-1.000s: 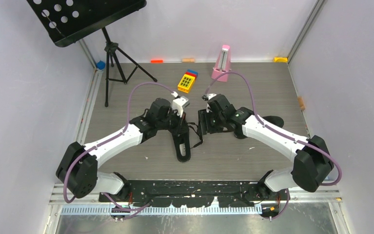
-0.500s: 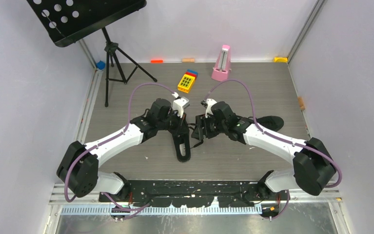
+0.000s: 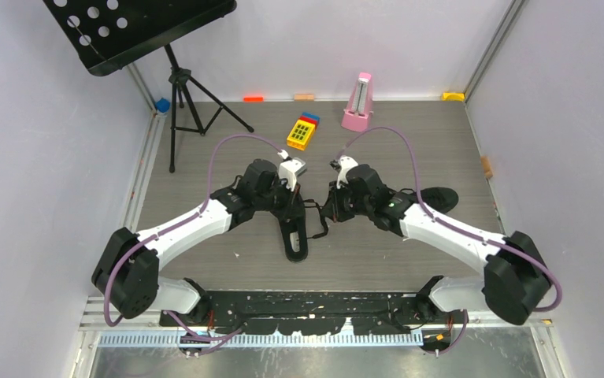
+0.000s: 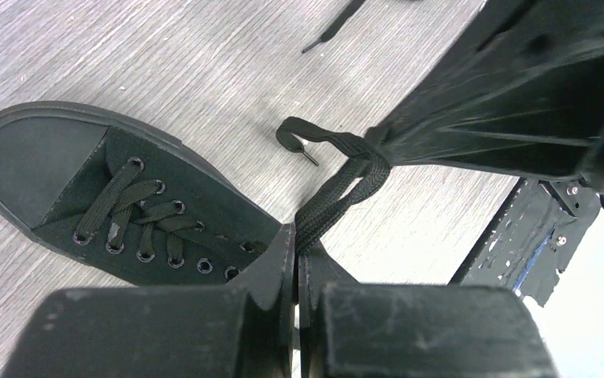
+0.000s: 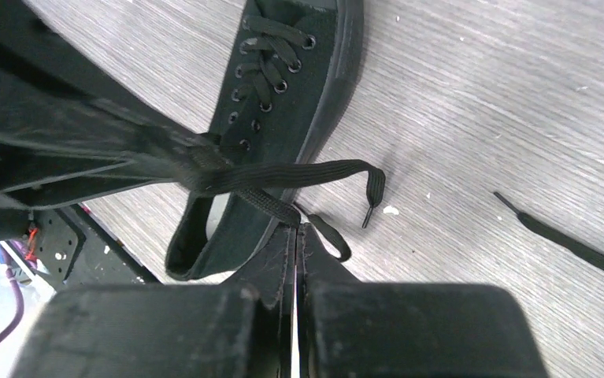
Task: Tie the shoes
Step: Cross the shoelace with the shoelace.
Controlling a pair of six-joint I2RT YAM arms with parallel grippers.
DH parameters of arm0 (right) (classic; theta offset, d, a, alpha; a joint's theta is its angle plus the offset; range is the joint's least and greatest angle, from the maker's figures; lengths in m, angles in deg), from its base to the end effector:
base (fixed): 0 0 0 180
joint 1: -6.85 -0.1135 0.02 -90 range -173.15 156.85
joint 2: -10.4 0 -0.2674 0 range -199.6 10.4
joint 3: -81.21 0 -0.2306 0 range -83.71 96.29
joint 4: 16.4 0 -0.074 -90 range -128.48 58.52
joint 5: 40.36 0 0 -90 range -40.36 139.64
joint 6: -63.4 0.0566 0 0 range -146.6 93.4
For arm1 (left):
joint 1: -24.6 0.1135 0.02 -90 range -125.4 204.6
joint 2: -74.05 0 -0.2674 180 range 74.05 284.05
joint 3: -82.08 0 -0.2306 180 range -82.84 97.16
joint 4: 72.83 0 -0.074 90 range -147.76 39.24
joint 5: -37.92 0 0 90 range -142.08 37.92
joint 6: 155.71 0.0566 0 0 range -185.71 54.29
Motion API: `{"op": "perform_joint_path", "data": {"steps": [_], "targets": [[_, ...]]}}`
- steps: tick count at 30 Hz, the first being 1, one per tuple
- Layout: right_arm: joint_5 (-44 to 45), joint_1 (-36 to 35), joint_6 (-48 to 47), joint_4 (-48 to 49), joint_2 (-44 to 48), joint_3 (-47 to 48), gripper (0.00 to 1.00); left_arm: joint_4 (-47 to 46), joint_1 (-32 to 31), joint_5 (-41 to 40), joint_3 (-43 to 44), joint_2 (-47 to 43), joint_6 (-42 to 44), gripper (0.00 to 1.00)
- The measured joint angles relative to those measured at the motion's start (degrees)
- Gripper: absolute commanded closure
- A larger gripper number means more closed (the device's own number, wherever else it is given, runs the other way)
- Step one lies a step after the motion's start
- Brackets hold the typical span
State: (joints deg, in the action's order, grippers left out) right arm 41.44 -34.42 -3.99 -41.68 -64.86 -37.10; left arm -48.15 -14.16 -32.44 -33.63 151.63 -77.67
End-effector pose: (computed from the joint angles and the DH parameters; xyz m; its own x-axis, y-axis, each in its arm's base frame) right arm 0.2032 0.1890 0.2364 -0.7183 -0.1241 -0.6845 -0.4985 0.7782 0.3820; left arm 0.2121 -0.1947 0.2433 -0.6343 0.2590 -0.7284 0.6795 0.6360 -0.3657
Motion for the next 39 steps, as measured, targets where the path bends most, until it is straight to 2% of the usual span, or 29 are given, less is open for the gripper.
{"op": "perform_joint_path", "data": {"steps": [6, 15, 19, 21, 28, 33, 39], "targets": [[1.77, -0.02, -1.25, -4.09, 4.5, 2.56, 1.0, 1.64, -0.13, -0.13, 2.34, 1.81, 0.0, 1.0], [7.13, -0.26, -5.64, -12.79, -2.51, 14.75, 0.96, 5.51, -0.13, -0.07, 7.32, 5.84, -0.02, 1.0], [11.52, -0.39, -7.23, -15.32, -4.15, 16.09, 0.87, 7.26, -0.13, 0.11, 9.22, 6.78, -0.04, 1.0], [13.18, -0.48, -8.22, -15.61, -4.28, 16.09, 0.85, 8.61, -0.13, 0.09, 10.25, 7.34, -0.02, 1.0], [16.52, -0.42, -11.56, -12.24, -4.28, 16.35, 0.85, 14.84, -0.11, 0.09, 11.85, 9.35, -0.02, 1.0], [16.61, -0.22, -12.5, -4.26, -4.28, 14.86, 0.85, 17.03, -0.11, 0.13, 11.93, 9.57, -0.04, 1.0], [17.55, 0.17, -10.78, 0.07, -4.28, 13.14, 0.64, 16.98, 0.74, 1.14, 11.93, 9.57, -1.2, 1.0]]}}
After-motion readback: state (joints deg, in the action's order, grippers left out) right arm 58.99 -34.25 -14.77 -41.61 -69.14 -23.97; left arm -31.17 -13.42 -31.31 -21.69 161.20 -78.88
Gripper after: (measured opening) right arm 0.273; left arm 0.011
